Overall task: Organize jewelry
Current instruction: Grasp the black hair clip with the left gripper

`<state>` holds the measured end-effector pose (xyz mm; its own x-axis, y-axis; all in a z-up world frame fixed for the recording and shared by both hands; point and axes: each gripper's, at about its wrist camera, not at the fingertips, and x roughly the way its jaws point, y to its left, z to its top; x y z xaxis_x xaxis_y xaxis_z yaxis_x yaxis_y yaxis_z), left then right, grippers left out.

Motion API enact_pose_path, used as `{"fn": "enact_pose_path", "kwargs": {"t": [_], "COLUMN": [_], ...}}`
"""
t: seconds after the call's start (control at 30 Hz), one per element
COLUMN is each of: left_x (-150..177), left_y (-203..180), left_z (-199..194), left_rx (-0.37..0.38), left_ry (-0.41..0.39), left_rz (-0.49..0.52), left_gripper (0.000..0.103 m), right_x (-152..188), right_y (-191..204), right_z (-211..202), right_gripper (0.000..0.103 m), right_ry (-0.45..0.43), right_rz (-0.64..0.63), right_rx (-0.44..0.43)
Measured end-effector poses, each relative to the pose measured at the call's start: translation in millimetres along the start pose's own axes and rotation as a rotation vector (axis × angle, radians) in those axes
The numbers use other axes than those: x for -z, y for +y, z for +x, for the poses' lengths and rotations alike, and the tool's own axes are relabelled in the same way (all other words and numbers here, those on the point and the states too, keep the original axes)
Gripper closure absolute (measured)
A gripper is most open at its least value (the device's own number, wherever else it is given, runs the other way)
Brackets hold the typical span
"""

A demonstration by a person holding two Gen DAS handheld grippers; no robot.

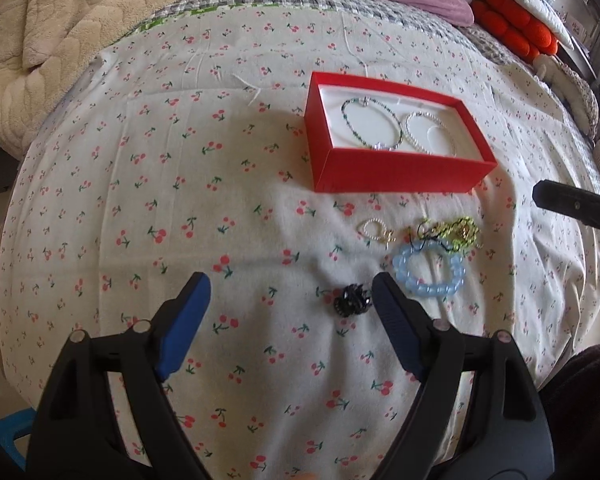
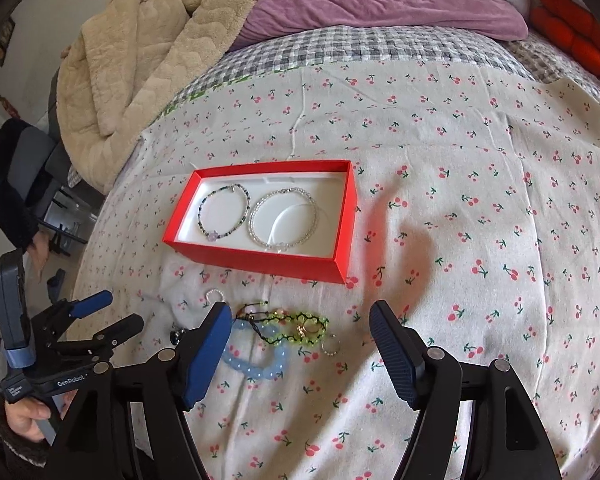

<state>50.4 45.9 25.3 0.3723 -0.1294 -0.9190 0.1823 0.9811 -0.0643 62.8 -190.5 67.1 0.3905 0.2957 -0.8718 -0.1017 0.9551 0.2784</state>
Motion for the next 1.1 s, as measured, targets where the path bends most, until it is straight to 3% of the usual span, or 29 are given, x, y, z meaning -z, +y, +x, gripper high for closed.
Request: {"fn": "enact_pose_path", "kwargs": {"t": [0.3,0.43,0.6,0.9,0.97,1.1], "left_x": [17,21,27,25,24,18], "left_y": [-3,-11,-28,-37,-38,-44], "left_z": [10,18,27,36,38,46], "left_rx": [0.03,0.072,0.075,0.1,0.116,0.149], "left_ry": [0.062,0.084,0.097,0.073,0.07,0.071], "left_rz": [0.028,0.049,0.118,0.16,0.165,0.184], "left_gripper": [0.02,0.02,0.021,0.046,0.05,0.058], "right_x": [28,31,37,53,53,51], "right_y": [-1,1,10,21,21,21], "right_z": [28,33,39,66,70,80], "right_gripper": [0.03,0.03,0.03,0.031,0.034,0.05], "right_ry": [0.135,0.135,0.128,0.193,0.195,0.204], "right_rz": [-0.012,-0.031,-0.06,-0.091,-0.085,-0.068], "right_rx": [0.064,0.076,0.069,0.014,0.005,-0.032]}}
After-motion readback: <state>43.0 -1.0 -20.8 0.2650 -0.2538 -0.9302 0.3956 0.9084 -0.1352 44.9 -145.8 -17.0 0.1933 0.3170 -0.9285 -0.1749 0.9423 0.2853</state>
